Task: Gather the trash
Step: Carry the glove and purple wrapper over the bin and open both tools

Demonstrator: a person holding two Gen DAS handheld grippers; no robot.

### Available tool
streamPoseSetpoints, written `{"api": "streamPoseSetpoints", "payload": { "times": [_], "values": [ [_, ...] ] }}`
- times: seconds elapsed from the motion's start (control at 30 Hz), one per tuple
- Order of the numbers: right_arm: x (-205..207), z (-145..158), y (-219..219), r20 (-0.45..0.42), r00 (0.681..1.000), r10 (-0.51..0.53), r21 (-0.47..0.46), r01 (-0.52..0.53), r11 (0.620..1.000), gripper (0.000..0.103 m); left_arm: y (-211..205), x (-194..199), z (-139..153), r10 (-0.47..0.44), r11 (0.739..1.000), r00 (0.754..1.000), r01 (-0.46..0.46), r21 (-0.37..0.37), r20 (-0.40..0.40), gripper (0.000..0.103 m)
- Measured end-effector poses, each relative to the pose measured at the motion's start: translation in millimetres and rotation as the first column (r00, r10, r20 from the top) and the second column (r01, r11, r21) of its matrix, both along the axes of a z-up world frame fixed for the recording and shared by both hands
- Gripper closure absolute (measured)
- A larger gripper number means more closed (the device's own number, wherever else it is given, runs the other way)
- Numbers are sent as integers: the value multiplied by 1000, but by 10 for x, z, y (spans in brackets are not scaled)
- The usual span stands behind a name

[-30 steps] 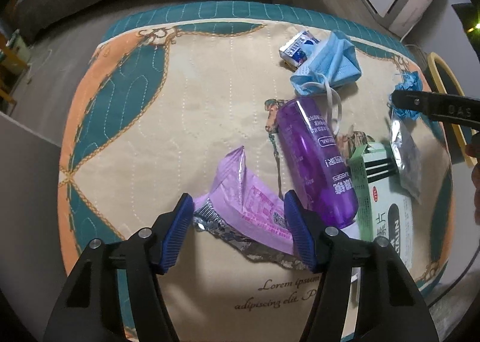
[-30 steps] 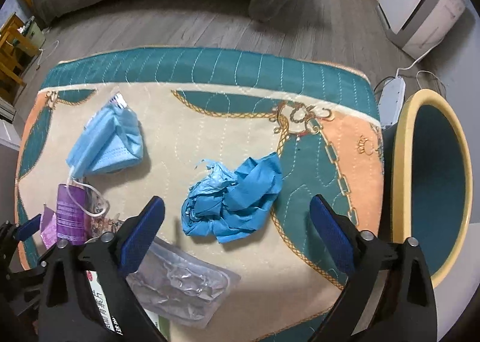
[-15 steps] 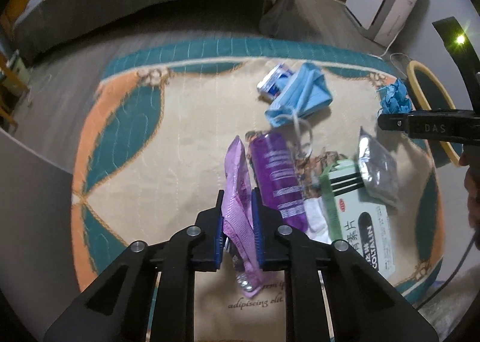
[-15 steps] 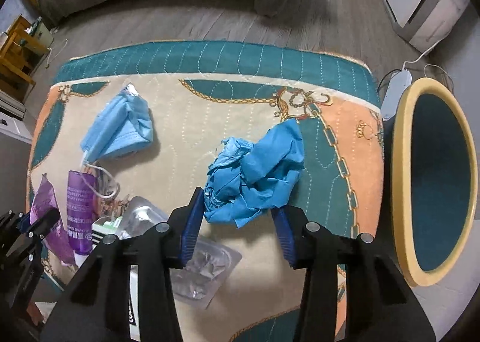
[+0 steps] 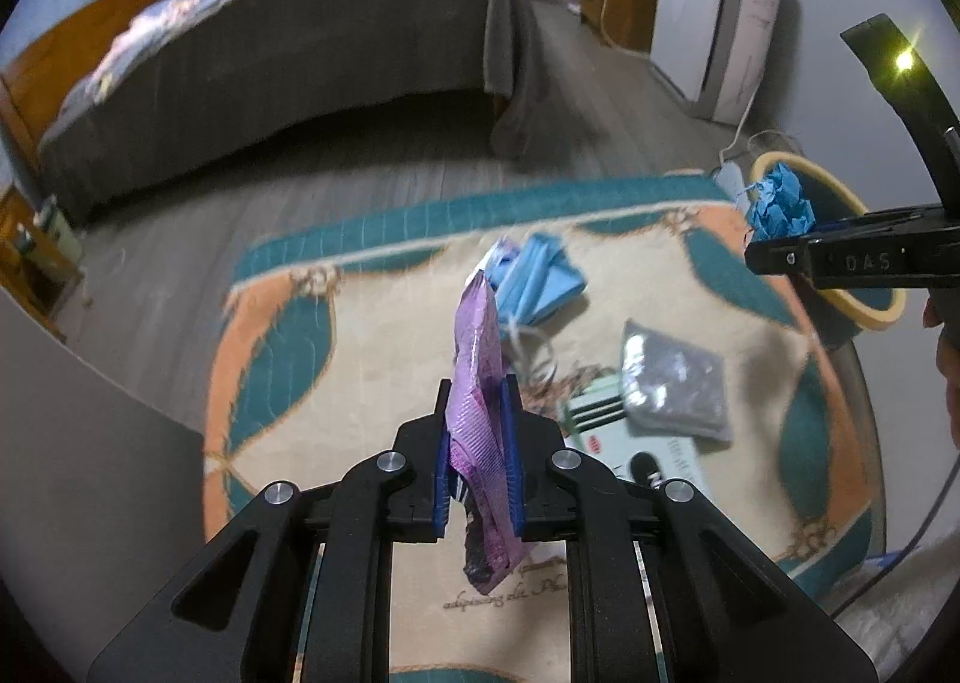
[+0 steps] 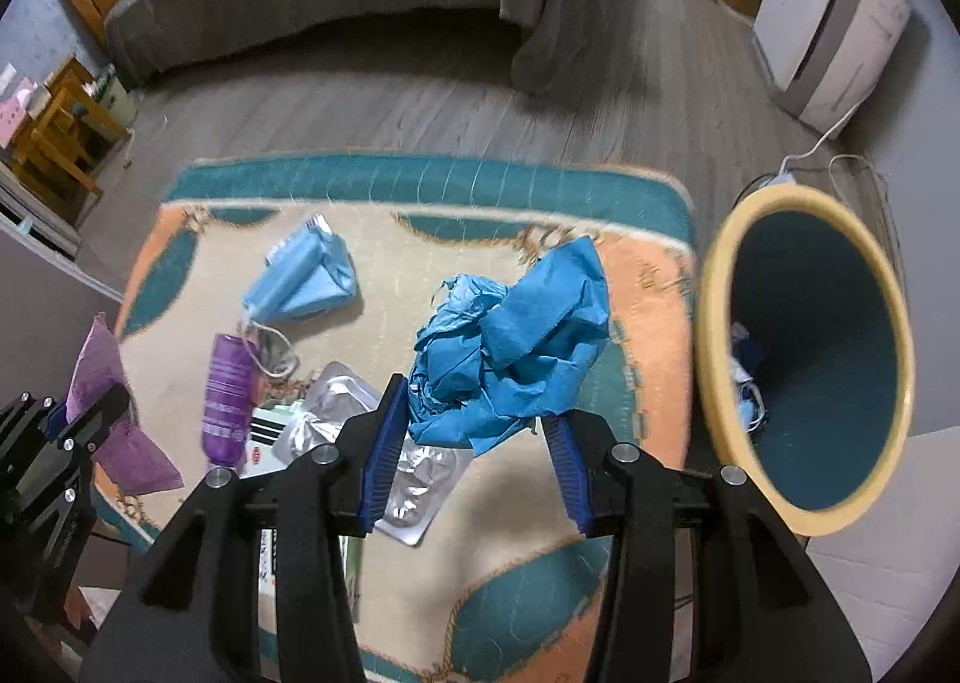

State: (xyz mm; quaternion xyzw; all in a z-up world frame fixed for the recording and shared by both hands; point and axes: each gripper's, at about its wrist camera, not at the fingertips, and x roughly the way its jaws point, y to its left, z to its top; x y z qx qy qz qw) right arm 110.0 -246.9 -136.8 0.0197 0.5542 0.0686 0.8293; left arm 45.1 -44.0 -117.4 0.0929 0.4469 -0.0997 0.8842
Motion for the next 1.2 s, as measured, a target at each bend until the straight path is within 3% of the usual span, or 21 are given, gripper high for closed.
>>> {"api": "streamPoseSetpoints", "payload": {
  "times": [0.13,0.33,0.63,1.0,1.2],
  "values": [
    [-137,237,-126,35,999,-30,35,29,999,59,-61,-87,248,-9,1000,998,9,-3,60,88],
    [-358,545,-312,115,992,-49,16,47,999,59,-186,-202,635,-22,999,990,25,-20,139,88],
    [-566,822,-668,199,972,-123,32,119,992,59,-429,-288,977,-55,998,979,62,-30,195,88],
    [-607,830,-866,205,964,-169,51,162,985,59,-786,-348,1148,-123,991,969,133,-28,216,87],
    [-598,811,-817,213,965,-155,14,156,988,59,-952,-359,1105,-169,983,965,179,-37,201,87]
  ]
}}
